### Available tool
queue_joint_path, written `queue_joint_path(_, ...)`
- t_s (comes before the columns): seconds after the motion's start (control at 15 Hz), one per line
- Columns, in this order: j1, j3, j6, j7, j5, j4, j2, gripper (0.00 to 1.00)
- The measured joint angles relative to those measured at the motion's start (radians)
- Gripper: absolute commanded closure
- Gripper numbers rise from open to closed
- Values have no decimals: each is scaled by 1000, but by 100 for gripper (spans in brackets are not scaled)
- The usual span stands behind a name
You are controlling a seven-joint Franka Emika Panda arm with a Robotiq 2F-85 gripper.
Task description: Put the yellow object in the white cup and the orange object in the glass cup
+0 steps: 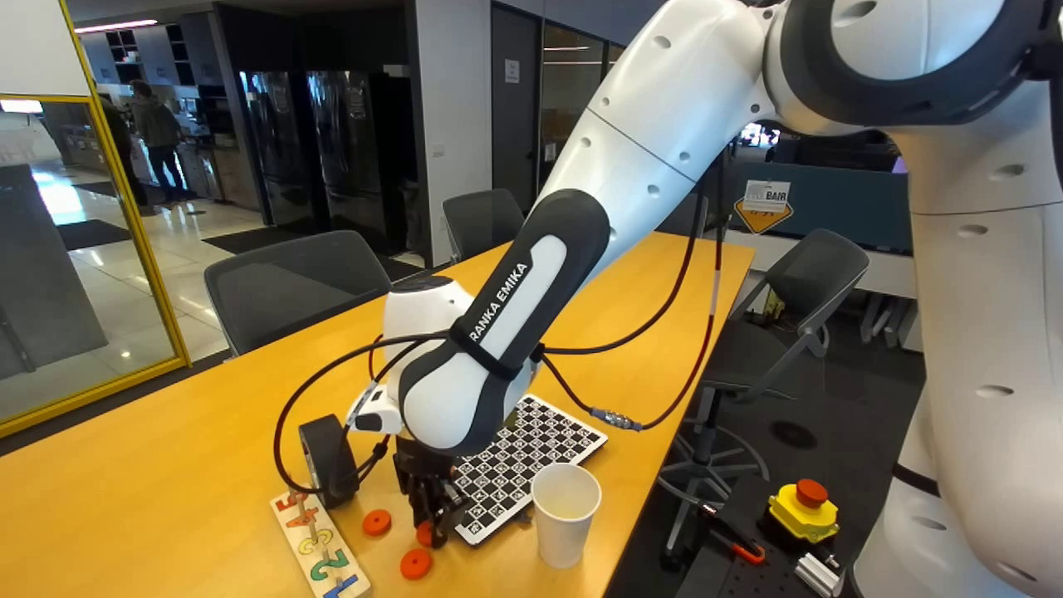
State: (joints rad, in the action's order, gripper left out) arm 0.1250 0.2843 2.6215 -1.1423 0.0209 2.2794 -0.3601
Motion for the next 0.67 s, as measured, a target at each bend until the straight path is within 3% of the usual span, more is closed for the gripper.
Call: queue_joint_path(0.67,-22,-23,-152,-1,-1,-141,163,80)
